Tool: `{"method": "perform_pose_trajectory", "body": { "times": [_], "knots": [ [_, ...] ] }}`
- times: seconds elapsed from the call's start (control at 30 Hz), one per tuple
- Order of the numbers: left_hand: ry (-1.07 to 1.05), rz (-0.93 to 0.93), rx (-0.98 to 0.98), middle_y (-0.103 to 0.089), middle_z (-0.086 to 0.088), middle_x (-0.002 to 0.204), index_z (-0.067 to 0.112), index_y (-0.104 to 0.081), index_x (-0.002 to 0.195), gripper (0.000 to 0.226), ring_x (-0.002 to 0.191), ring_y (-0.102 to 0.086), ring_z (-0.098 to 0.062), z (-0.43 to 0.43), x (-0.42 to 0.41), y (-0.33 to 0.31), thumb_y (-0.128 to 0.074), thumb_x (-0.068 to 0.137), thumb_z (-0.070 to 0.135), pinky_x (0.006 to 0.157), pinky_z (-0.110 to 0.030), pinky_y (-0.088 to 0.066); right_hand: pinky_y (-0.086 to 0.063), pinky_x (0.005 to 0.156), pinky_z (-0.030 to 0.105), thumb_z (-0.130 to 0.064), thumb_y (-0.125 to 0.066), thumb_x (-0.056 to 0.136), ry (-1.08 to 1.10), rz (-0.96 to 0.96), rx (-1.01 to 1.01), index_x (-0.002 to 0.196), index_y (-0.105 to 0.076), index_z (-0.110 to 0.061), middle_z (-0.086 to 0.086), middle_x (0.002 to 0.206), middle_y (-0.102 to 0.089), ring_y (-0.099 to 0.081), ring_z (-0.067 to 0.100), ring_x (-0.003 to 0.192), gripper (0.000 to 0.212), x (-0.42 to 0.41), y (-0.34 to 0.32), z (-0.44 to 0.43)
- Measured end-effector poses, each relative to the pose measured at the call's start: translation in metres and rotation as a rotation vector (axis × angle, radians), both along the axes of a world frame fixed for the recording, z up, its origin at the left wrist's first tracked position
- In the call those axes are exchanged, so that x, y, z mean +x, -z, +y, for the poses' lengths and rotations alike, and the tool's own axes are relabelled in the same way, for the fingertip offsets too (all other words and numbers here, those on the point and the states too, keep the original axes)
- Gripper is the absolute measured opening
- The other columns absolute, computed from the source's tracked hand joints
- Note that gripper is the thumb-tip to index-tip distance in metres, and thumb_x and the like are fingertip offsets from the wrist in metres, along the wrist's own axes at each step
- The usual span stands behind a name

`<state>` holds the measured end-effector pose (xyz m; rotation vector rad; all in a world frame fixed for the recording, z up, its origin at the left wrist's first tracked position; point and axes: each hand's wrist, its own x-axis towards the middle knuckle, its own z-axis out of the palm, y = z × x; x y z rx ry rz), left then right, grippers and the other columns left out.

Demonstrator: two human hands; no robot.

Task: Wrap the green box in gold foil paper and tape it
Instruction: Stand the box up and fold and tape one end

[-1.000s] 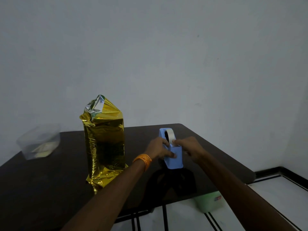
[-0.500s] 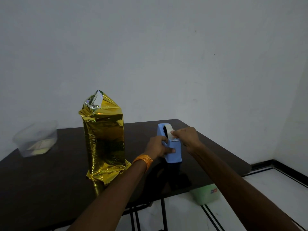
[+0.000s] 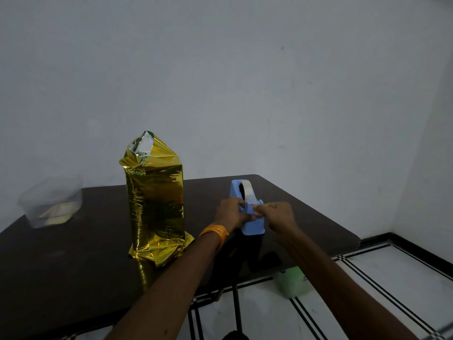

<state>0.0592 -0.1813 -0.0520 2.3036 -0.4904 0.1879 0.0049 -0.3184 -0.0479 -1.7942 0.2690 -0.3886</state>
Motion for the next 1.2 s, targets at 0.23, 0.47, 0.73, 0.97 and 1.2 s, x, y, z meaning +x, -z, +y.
{"method": "perform_pose_trajectory", "body": {
  "times": [0.23, 0.47, 0.73, 0.97, 1.2],
  "knots": [
    [-0.003, -0.002, 0.037, -0.069, -0.013, 0.113, 0.007, -0.069, 0.110, 0.049, 0.101, -0.065, -0.026, 0.000, -0.002, -0.003, -0.083, 0.074, 0.036, 0.084, -0.035, -0.054, -0.042, 0.045, 0.015, -0.013, -0.074, 0.081, 0.013, -0.033, -0.402, 0.058, -0.064, -0.006, -0.003, 0.053, -0.059, -0.056, 0.003, 0.049, 0.026, -0.003, 0.005, -0.007],
    [0.013, -0.016, 0.204, -0.066, -0.012, 0.119, 0.014, -0.062, 0.128, 0.046, 0.111, -0.062, -0.029, 0.008, -0.009, -0.016, -0.071, 0.083, 0.010, 0.091, -0.035, -0.052, -0.045, 0.054, 0.013, -0.021, -0.069, 0.091, -0.005, -0.190, -0.272, 0.075, -0.071, -0.011, -0.002, 0.068, -0.069, -0.065, 0.006, 0.063, 0.018, -0.028, 0.000, -0.020],
    [-0.200, -0.550, -0.139, -0.073, 0.003, 0.081, 0.023, -0.069, 0.093, 0.023, 0.077, -0.070, -0.019, 0.070, -0.037, -0.124, -0.056, 0.080, 0.010, 0.072, -0.035, -0.057, -0.059, 0.086, 0.039, -0.016, -0.069, 0.088, -0.185, -0.482, -0.100, 0.103, -0.072, -0.029, -0.007, 0.099, -0.071, -0.069, 0.008, 0.095, 0.020, -0.010, -0.076, 0.030],
    [-0.122, -0.578, -0.191, -0.073, -0.002, 0.085, 0.011, -0.073, 0.093, 0.028, 0.077, -0.069, -0.009, 0.153, -0.062, -0.197, -0.049, 0.087, -0.003, 0.065, -0.020, -0.054, -0.050, 0.095, 0.032, -0.019, -0.060, 0.096, -0.552, -0.514, -0.101, 0.136, -0.048, -0.033, -0.003, 0.106, -0.075, -0.066, 0.007, 0.106, 0.044, 0.009, -0.112, 0.119],
    [-0.123, -0.488, 0.253, -0.067, -0.001, 0.119, 0.022, -0.074, 0.094, 0.057, 0.117, -0.054, -0.014, 0.236, -0.062, -0.194, -0.043, 0.073, -0.022, 0.092, -0.023, -0.039, -0.043, 0.081, 0.017, -0.031, -0.050, 0.098, -0.705, -0.495, -0.253, 0.139, -0.040, -0.038, -0.003, 0.105, -0.074, -0.064, 0.007, 0.104, 0.043, 0.019, -0.116, 0.166]
  ]
}}
